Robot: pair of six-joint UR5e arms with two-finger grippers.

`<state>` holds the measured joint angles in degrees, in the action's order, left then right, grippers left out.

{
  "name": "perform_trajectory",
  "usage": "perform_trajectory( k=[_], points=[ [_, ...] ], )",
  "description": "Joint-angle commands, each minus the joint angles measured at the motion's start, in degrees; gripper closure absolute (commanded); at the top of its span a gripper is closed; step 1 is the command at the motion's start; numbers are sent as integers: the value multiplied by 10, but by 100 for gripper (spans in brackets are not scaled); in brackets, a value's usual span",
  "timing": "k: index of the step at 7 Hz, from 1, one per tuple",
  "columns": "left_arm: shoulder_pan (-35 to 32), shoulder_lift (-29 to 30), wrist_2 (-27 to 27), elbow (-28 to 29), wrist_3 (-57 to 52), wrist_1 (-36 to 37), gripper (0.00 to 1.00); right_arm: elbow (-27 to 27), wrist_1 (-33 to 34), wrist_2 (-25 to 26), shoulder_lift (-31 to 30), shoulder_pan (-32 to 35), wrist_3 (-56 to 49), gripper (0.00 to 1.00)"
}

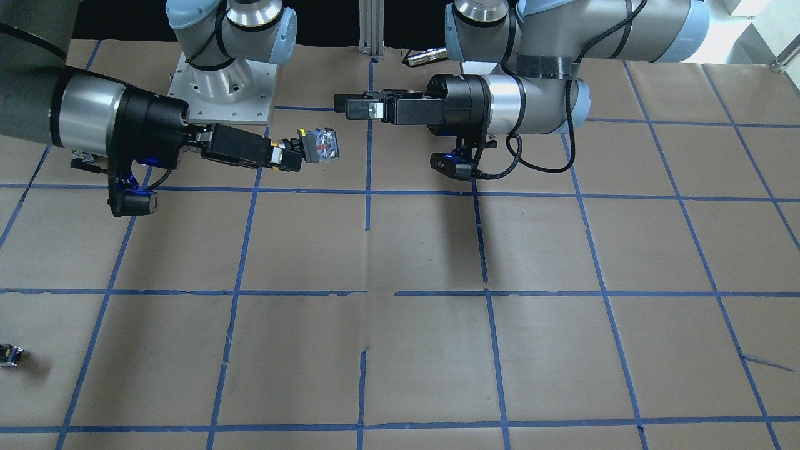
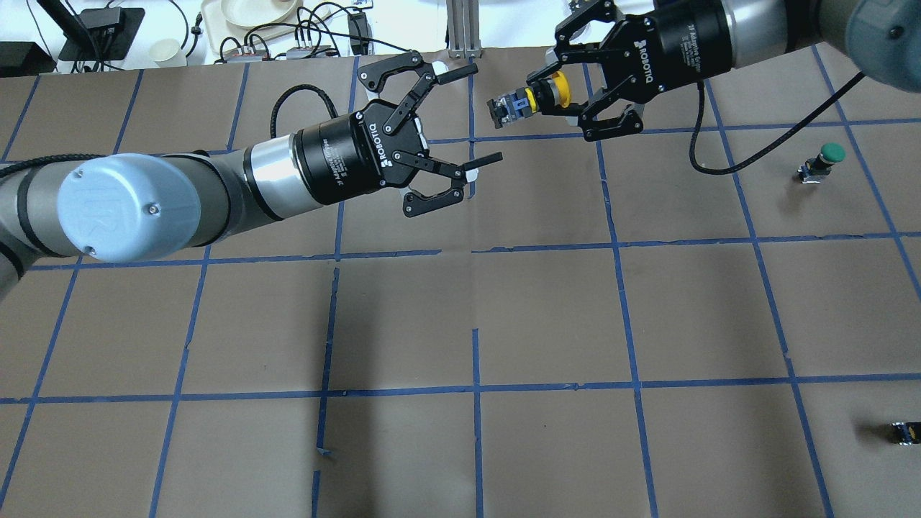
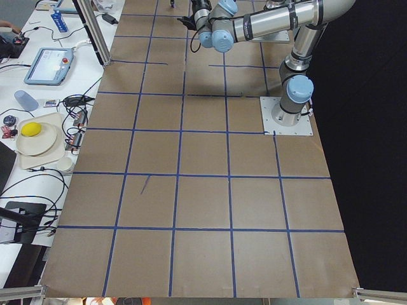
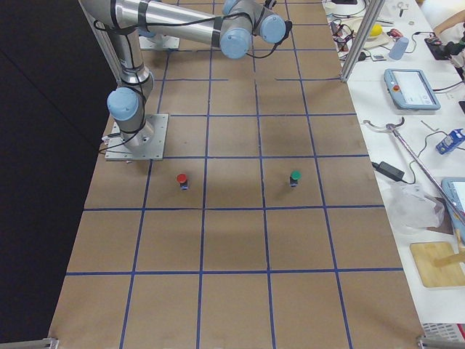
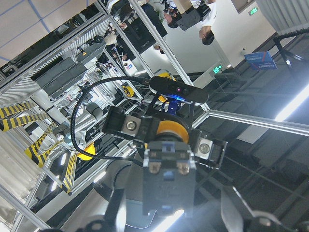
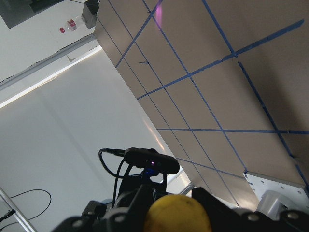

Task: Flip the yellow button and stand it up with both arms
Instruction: 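Open the left gripper and pull it back while the right gripper holds the button, then carry the button cap-up toward the green button while the left arm retracts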

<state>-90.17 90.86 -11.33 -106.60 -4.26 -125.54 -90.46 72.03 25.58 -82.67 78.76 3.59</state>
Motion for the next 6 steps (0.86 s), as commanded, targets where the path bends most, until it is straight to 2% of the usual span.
perform_trajectory(
  k=[1,2,3,4,5,6],
  points=[
    [67,-11,197,57,15,2,18,-9,39,76,1,-53,-21,82],
    [97,-10,326,74,24,52,17,-9,42,152,-3,-69,-20,83],
    [109,-11,482,93,81,149,12,-9,44,265,-12,-77,-13,85],
    [107,-13,654,98,158,285,1,-11,39,339,-20,-84,7,91],
    [99,-23,778,99,152,331,1,-15,45,423,-20,-91,11,94],
    [98,-37,894,104,88,331,1,-23,62,541,-18,-91,12,94]
  ],
)
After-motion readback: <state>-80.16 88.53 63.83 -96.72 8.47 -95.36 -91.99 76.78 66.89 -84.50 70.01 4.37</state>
